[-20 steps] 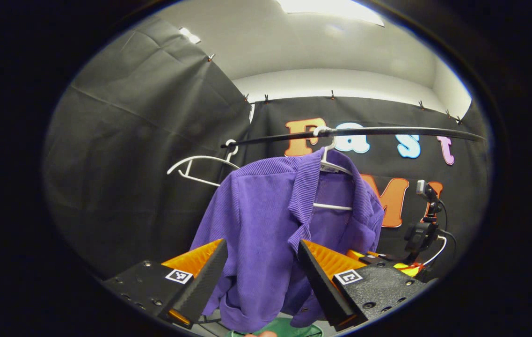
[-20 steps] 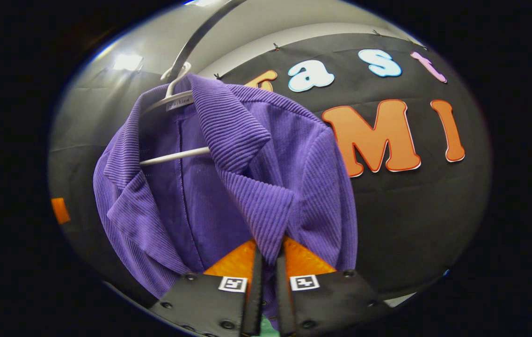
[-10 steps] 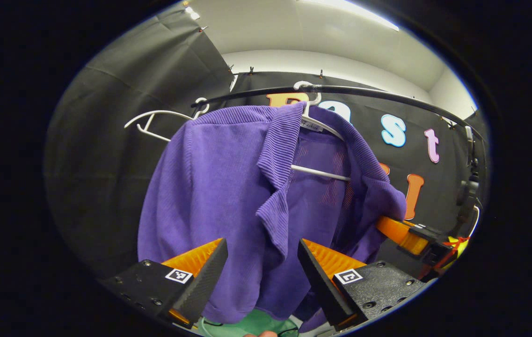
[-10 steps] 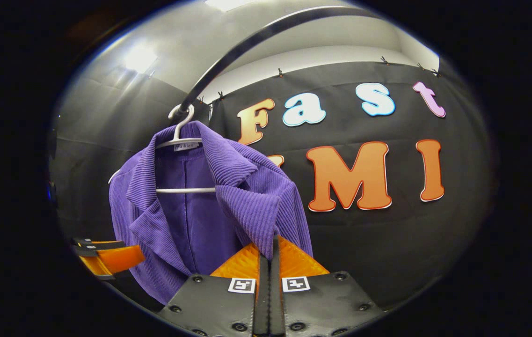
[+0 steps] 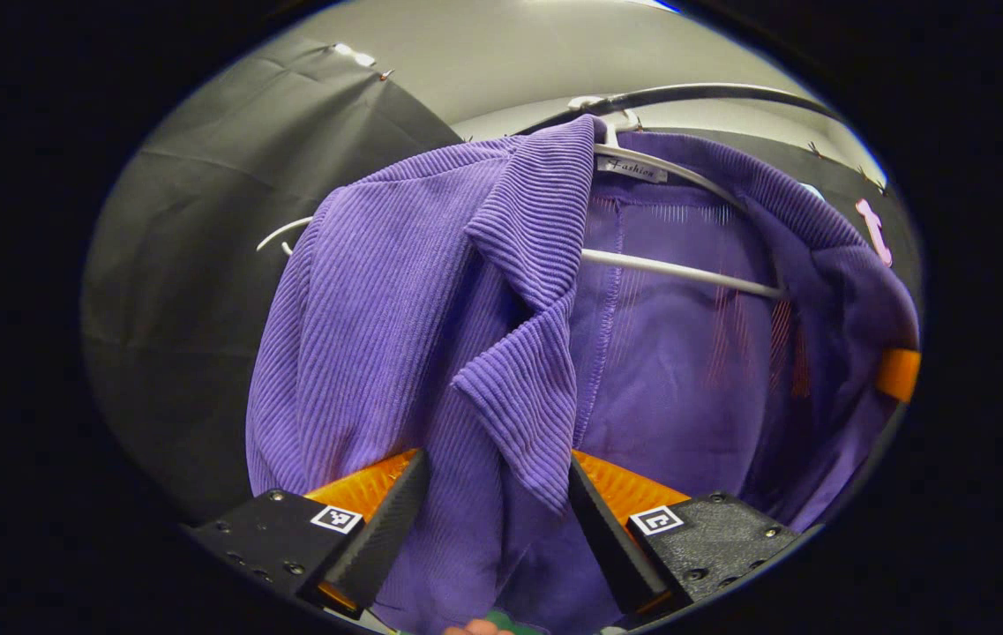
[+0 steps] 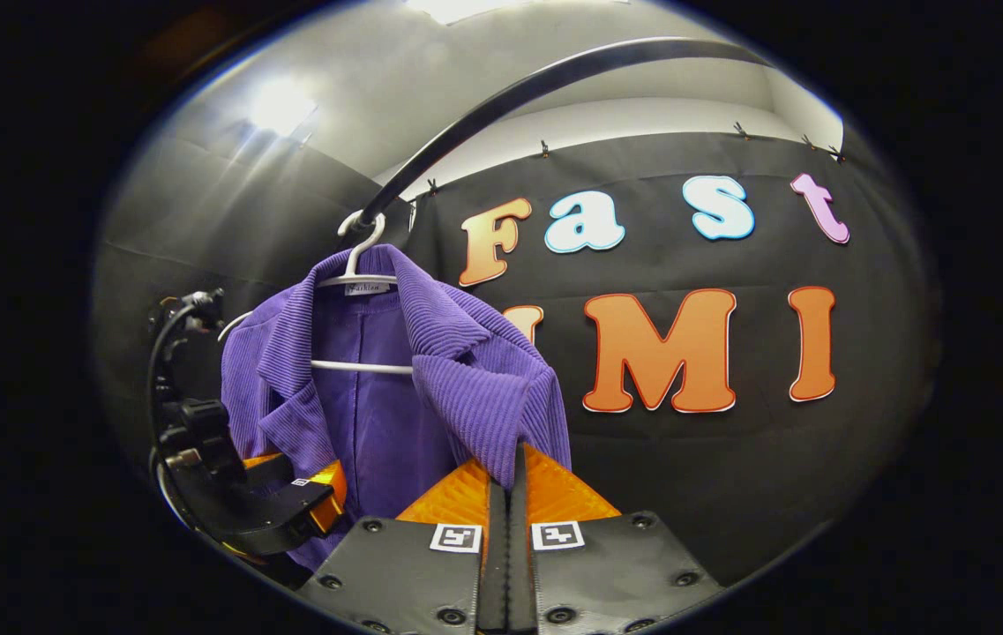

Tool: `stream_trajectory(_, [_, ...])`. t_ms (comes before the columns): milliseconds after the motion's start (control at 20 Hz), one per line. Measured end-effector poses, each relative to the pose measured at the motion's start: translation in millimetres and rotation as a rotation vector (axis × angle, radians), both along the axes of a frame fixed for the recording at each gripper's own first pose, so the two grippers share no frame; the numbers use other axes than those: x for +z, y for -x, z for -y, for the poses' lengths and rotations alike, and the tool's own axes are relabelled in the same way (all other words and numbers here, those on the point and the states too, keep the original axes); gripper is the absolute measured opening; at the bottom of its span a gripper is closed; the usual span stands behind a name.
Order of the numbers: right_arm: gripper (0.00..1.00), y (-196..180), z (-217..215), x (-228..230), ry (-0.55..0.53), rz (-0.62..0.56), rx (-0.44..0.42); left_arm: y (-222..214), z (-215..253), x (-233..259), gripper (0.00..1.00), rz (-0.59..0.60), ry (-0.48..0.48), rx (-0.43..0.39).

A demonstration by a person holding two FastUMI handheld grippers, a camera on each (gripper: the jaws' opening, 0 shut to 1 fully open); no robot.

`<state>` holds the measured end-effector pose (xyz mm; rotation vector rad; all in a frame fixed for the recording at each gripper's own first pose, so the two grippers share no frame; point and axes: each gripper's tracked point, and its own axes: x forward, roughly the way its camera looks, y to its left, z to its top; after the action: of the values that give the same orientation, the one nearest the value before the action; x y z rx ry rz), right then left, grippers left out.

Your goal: Grasp the clothes on the hanger with both hands and then place them into the laundry hamper below.

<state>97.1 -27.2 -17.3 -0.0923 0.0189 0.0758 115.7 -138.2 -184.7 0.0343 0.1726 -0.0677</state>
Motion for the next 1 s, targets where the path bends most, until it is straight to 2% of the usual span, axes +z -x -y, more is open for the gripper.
stream_trajectory(50, [0.07,-0.3,-0.6,-0.6,0.002,0.0,0.004,-1.3,0.3,-0.5,0.95,0.004,-0.006,0.001])
stream_trajectory(150, [0.07,-1.7,-2.0,-2.1,0.004,-0.001,0.009,-1.4,-2.6,0.3,0.89,0.007,-0.01,-0.009])
stream_trajectory(250, [0.07,-1.5,-2.3,-1.1,-0.001,0.007,0.009,1.1,-9.0,0.4,0.77,-0.006,-0.031,-0.045])
stream_trajectory(300, [0.07,-0.9,-2.4,-0.1,-0.003,0.012,0.007,3.4,-8.6,1.8,0.66,-0.016,-0.047,-0.092])
stream_trajectory(350, [0.07,-0.2,-1.7,1.5,-0.002,0.019,0.003,7.3,-16.4,5.9,0.6,-0.017,-0.08,-0.12])
stream_trajectory(450, [0.07,-0.6,6.5,6.7,0.004,0.042,-0.03,16.6,-28.6,17.5,0.07,0.005,-0.155,-0.134])
stream_trajectory(500, [0.07,-0.2,11.1,9.4,0.005,0.056,-0.051,26.3,-33.8,24.1,0.05,0.013,-0.16,-0.138])
stream_trajectory(550, [0.07,1.2,15.5,12.5,0.009,0.069,-0.074,32.7,-40.5,33.5,0.06,0.022,-0.149,-0.126])
stream_trajectory(650, [0.07,5.7,22.1,20.6,0.024,0.098,-0.118,35.5,-63.5,57.2,0.04,0.051,-0.14,-0.073])
stream_trajectory(700, [0.07,8.7,24.7,25.6,0.032,0.112,-0.136,33.9,-75.5,72.2,0.07,0.081,-0.148,-0.043])
stream_trajectory(750, [0.02,11.4,27.2,31.4,0.038,0.128,-0.154,31.2,-83.0,88.3,0.04,0.112,-0.159,-0.019])
stream_trajectory(800, [0.07,14.7,31.5,37.6,0.045,0.148,-0.177,29.0,-91.3,102.8,0.04,0.142,-0.163,0.001])
stream_trajectory(850, [0.07,18.4,36.7,46.1,0.053,0.177,-0.198,28.6,-98.2,115.7,0.07,0.162,-0.159,0.016])
stream_trajectory(900, [0.07,20.7,41.2,52.8,0.063,0.193,-0.221,25.2,-106.6,127.9,0.01,0.18,-0.152,0.035])
stream_trajectory(1000, [0.07,25.2,50.8,63.4,0.082,0.22,-0.276,19.4,-121.3,153.2,0.01,0.217,-0.132,0.066])
